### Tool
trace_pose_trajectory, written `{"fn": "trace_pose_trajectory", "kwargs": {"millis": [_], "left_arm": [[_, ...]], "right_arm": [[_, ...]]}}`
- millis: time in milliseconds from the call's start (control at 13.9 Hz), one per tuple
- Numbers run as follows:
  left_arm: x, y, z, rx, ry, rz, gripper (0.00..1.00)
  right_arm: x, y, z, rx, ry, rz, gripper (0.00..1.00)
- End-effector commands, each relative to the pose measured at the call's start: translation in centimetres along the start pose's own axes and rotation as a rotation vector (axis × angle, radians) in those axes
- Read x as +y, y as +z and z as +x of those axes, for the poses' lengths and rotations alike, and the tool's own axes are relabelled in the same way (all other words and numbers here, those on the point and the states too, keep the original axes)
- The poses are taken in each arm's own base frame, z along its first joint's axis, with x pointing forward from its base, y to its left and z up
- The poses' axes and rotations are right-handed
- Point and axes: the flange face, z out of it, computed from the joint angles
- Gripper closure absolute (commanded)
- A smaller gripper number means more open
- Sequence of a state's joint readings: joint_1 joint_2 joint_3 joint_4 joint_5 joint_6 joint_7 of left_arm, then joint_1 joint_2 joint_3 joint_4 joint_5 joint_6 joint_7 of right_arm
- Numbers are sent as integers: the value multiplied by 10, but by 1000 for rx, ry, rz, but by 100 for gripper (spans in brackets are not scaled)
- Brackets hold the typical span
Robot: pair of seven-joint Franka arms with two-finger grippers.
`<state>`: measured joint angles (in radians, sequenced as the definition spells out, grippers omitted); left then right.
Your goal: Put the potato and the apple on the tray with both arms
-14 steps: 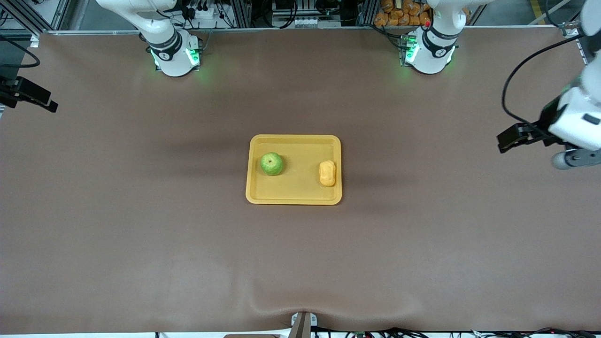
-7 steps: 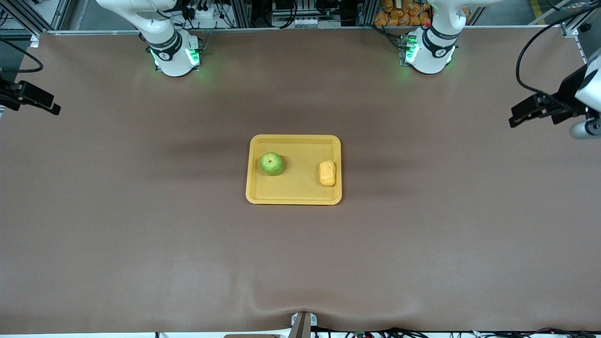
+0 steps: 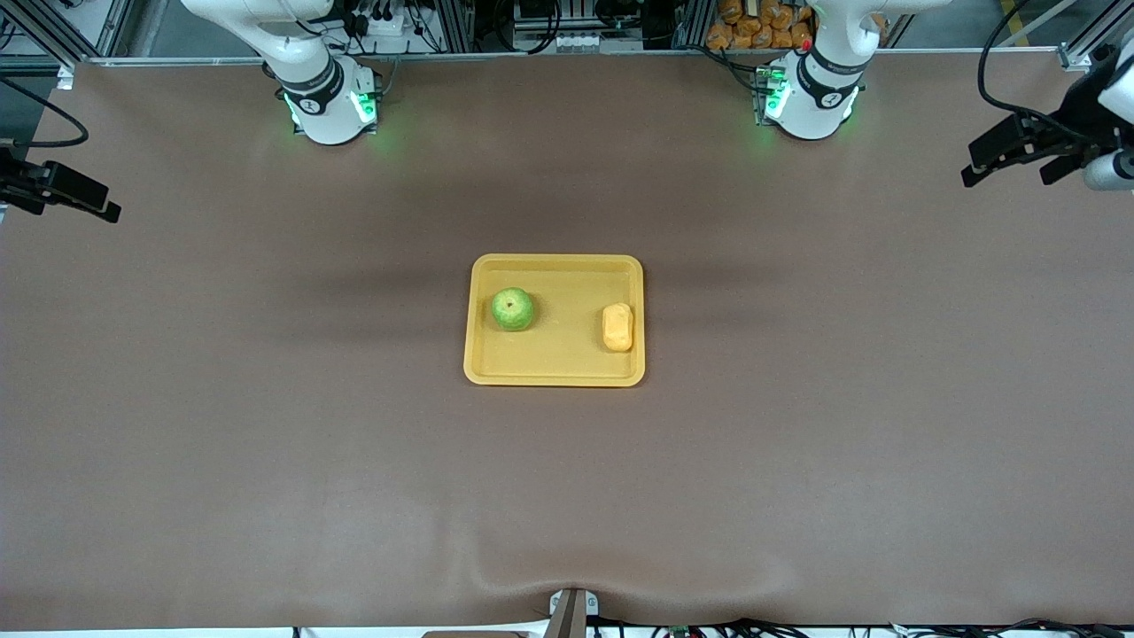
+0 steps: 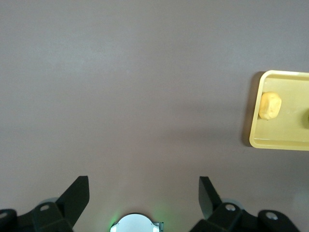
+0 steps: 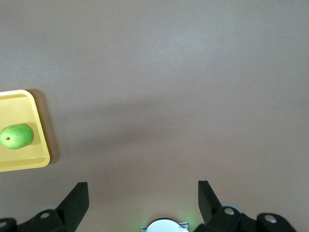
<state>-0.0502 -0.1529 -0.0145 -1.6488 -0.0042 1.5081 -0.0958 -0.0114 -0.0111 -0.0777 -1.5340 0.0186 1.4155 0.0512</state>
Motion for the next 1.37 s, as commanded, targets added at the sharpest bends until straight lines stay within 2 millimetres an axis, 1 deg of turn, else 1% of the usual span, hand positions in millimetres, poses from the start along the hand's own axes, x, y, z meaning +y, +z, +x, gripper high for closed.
{"fn": "trace_pose_trajectory", "kwargs": {"millis": [0, 144, 288, 360, 576, 720, 792, 936, 1152, 1295], "left_arm": [[4, -13, -7, 27, 20, 25, 0], [5, -16, -4, 33, 18, 26, 0], [5, -10, 4, 23, 18, 26, 0], [7, -12, 5, 27, 21, 27, 0], [8, -11, 5, 9, 22, 29, 0], [16, -16, 2, 12, 40, 80, 0], [23, -16, 1, 12, 54, 98, 0], [28, -17, 0, 14, 55, 93, 0], [19, -17, 1, 11, 41, 80, 0], [19, -20, 2, 14, 32, 54, 0]], "right_arm": [[3, -8, 1, 12, 10, 0, 0], [3, -8, 0, 3, 6, 1, 0], [-2, -5, 1, -3, 0, 0, 0], [-2, -4, 1, -5, -1, 0, 0], [0, -5, 2, -1, 3, 0, 0], [1, -6, 2, 6, 5, 9, 0], [2, -5, 4, 4, 7, 9, 0], [2, -5, 5, 8, 9, 7, 0], [3, -5, 6, 12, 10, 10, 0], [0, -4, 6, 10, 5, 11, 0]]}}
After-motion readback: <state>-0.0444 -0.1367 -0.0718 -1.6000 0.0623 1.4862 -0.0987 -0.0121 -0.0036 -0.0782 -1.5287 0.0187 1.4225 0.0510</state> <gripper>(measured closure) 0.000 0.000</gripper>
